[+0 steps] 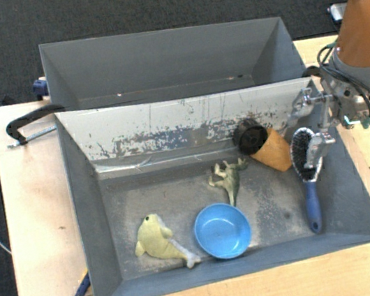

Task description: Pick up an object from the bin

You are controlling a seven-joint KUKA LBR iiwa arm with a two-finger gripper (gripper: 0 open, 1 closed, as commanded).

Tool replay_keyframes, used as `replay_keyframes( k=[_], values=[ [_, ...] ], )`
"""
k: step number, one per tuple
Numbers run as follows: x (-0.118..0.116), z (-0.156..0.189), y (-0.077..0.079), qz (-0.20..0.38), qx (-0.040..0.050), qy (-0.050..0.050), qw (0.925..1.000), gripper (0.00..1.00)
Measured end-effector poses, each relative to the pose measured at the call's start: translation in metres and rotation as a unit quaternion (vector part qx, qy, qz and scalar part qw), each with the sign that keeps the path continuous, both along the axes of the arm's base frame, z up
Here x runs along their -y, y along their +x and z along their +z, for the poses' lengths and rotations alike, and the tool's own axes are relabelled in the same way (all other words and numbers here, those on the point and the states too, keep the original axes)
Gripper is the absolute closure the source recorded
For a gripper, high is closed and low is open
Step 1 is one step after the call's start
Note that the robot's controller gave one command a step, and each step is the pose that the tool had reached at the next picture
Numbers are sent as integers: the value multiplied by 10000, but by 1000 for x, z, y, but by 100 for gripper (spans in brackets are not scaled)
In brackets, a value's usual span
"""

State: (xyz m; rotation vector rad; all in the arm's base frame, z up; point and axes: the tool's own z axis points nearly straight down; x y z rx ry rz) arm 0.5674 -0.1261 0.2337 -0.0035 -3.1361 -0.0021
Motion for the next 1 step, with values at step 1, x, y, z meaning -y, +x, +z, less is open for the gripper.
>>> replay_keyframes(
  k=[1],
  values=[
    [-61, -140, 30, -584, -23, 10, 9983, 0]
  ],
)
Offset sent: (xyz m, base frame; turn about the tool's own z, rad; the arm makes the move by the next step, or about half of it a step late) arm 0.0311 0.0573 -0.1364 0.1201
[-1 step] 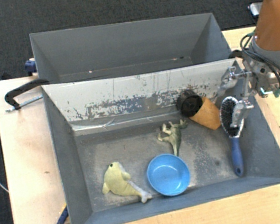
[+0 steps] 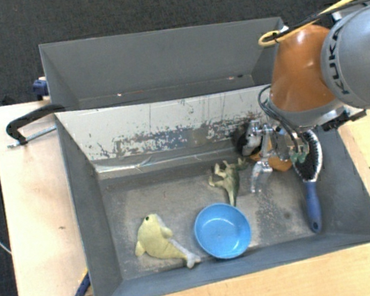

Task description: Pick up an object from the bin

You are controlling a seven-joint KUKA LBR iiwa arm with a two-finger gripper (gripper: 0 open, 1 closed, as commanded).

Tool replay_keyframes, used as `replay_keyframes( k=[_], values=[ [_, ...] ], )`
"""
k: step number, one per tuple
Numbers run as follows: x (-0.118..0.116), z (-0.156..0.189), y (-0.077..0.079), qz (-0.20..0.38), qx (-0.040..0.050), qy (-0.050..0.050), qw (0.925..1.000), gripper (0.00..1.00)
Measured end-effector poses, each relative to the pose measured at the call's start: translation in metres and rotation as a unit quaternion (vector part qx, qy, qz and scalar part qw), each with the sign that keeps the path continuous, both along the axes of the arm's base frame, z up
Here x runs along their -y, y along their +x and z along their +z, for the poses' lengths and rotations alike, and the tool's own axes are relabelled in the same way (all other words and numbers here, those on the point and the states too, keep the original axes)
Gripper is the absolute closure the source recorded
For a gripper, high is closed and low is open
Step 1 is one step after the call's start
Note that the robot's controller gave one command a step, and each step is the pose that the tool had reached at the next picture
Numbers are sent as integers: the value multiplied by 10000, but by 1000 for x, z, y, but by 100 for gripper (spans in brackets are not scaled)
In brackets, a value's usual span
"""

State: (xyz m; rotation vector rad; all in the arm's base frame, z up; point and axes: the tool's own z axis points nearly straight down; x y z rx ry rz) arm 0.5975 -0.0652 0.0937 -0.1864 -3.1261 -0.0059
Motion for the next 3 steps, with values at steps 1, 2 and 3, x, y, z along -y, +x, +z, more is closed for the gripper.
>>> replay_keyframes(
  k=[1, 2, 3],
  values=[
    [-50, -12, -7, -21, 33, -2, 10000, 0],
    [-47, -10, -6, -35, 44, -15, 10000, 100],
    [-86, 172, -28, 1683, 118, -16, 9857, 100]
  ],
)
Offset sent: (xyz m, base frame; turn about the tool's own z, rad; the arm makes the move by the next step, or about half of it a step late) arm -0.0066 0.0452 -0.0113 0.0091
